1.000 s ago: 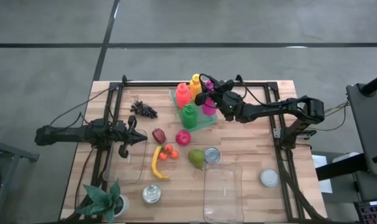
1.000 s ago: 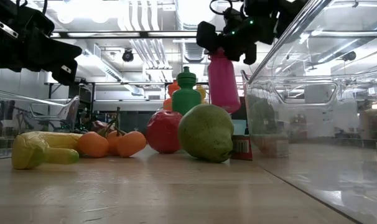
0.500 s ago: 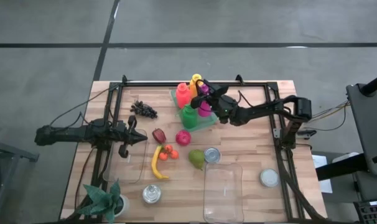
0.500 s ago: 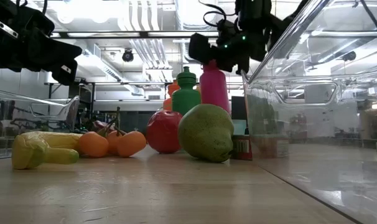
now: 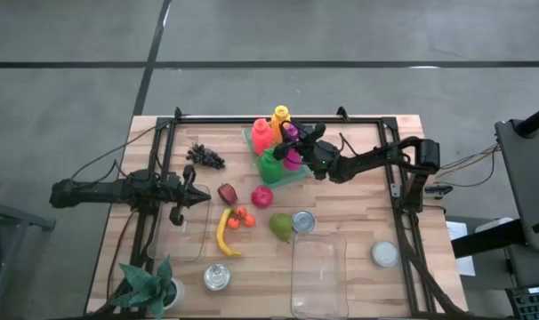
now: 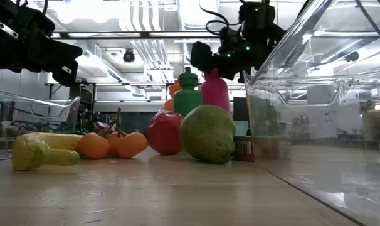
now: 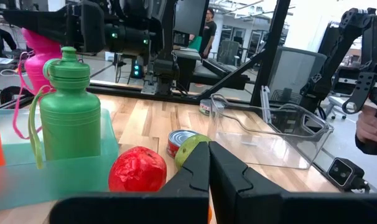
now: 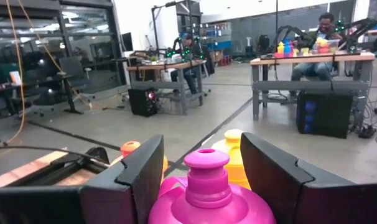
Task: Pick & Place Food Item
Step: Put the pink water bottle into the green bin, then put the green pear into the bottom transparent bin
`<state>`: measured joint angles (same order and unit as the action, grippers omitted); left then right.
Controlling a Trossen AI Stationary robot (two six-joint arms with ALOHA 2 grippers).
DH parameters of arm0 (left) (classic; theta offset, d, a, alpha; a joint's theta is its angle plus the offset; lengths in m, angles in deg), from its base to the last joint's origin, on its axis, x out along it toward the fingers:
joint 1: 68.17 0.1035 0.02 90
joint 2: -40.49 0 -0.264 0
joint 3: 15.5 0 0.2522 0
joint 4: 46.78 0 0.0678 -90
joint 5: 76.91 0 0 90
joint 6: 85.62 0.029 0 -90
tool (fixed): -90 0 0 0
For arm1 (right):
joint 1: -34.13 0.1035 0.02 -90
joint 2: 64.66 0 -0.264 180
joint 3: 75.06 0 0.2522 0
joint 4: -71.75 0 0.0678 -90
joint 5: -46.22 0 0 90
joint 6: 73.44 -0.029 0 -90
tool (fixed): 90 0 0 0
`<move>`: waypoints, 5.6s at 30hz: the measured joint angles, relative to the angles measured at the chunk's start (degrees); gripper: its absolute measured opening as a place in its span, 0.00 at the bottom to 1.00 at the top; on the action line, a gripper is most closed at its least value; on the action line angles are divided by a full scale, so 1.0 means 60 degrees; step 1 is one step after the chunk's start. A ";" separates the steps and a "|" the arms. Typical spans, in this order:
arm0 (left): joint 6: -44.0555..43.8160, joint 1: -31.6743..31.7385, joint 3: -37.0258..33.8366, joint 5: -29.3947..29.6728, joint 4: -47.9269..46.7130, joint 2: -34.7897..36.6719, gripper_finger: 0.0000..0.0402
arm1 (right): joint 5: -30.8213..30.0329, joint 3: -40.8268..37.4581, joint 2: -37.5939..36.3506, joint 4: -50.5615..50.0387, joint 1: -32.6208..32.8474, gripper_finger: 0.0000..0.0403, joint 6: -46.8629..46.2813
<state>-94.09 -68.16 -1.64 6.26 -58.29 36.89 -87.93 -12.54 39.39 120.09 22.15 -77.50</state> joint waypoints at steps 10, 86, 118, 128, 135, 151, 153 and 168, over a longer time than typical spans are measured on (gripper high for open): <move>0.0000 0.0002 0.0001 0.0001 0.0002 0.0000 0.00 | 0.1266 -0.0735 -0.0007 0.0734 0.0018 0.49 0.0234; 0.0000 0.0003 0.0004 0.0001 0.0003 0.0000 0.00 | 0.2166 -0.1582 -0.0764 0.0753 0.0192 0.20 0.0303; 0.0000 -0.0001 0.0004 -0.0003 -0.0001 0.0000 0.00 | 0.2109 -0.1442 -0.5096 -0.3546 0.0586 0.20 0.0259; 0.0000 0.0002 0.0003 -0.0003 0.0003 0.0000 0.00 | 0.2095 -0.1123 -0.7277 -0.8217 0.0583 0.20 -0.2424; 0.0000 0.0001 0.0002 -0.0002 -0.0001 0.0000 0.00 | 0.2192 -0.0916 -0.7883 -1.0526 0.0579 0.20 -0.4820; 0.0000 0.0003 0.0000 -0.0003 0.0003 0.0000 0.00 | 0.2625 0.1404 -0.7886 -1.5706 0.0583 0.20 -0.5299; 0.0000 0.0002 0.0001 0.0001 0.0000 0.0000 0.00 | 0.2645 0.1452 -0.7879 -1.5875 0.0579 0.20 -0.5332; 0.0000 0.0003 0.0002 -0.0001 0.0003 0.0000 0.00 | 0.3932 0.1476 -0.7883 -1.6184 0.0583 0.55 -0.5908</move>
<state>-94.09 -68.14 -1.63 6.25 -58.28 36.89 -64.34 -3.68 -7.90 22.98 25.64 -112.95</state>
